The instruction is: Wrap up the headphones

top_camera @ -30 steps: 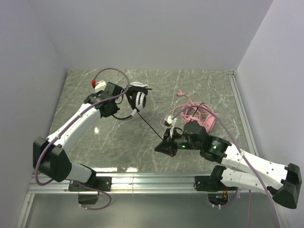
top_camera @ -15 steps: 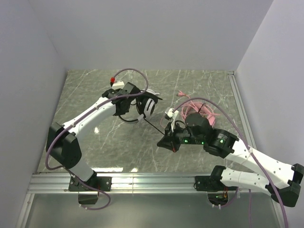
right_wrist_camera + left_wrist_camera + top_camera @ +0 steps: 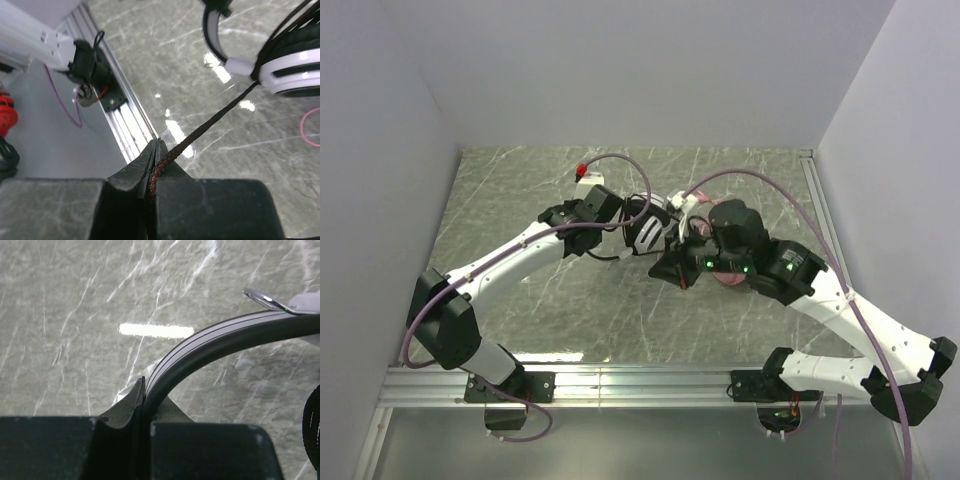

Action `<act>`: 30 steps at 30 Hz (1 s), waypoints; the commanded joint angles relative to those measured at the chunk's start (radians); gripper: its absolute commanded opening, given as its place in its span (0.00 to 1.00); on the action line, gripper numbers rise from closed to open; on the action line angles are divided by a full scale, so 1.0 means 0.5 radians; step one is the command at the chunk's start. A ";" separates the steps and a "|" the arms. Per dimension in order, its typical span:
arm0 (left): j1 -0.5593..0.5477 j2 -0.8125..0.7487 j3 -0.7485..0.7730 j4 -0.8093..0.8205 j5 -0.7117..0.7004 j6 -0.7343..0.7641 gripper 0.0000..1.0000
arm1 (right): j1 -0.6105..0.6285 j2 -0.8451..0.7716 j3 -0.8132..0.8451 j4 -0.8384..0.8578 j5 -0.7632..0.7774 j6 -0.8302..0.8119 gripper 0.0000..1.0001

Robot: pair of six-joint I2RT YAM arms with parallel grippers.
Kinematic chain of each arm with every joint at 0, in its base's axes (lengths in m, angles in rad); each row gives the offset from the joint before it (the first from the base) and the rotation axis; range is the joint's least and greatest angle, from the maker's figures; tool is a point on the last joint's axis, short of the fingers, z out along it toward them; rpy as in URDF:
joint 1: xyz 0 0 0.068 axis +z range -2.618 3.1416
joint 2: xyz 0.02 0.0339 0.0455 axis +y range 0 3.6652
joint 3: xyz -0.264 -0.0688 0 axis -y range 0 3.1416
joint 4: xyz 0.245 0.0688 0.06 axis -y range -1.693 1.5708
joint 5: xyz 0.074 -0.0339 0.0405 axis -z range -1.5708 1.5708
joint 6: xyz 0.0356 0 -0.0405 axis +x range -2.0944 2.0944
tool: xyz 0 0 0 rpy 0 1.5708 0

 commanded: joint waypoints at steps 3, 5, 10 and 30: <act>-0.045 -0.001 -0.052 0.252 -0.255 0.222 0.00 | -0.221 -0.026 0.325 0.217 -0.349 0.047 0.00; -0.079 0.005 -0.061 0.277 -0.237 0.262 0.00 | -0.280 0.014 0.396 0.196 -0.405 0.047 0.00; -0.134 -0.038 -0.144 0.387 -0.132 0.357 0.00 | -0.427 0.112 0.552 0.156 -0.454 0.066 0.00; 0.154 0.131 0.144 -0.011 -0.056 -0.133 0.00 | -0.755 0.066 0.265 0.355 -0.810 0.296 0.00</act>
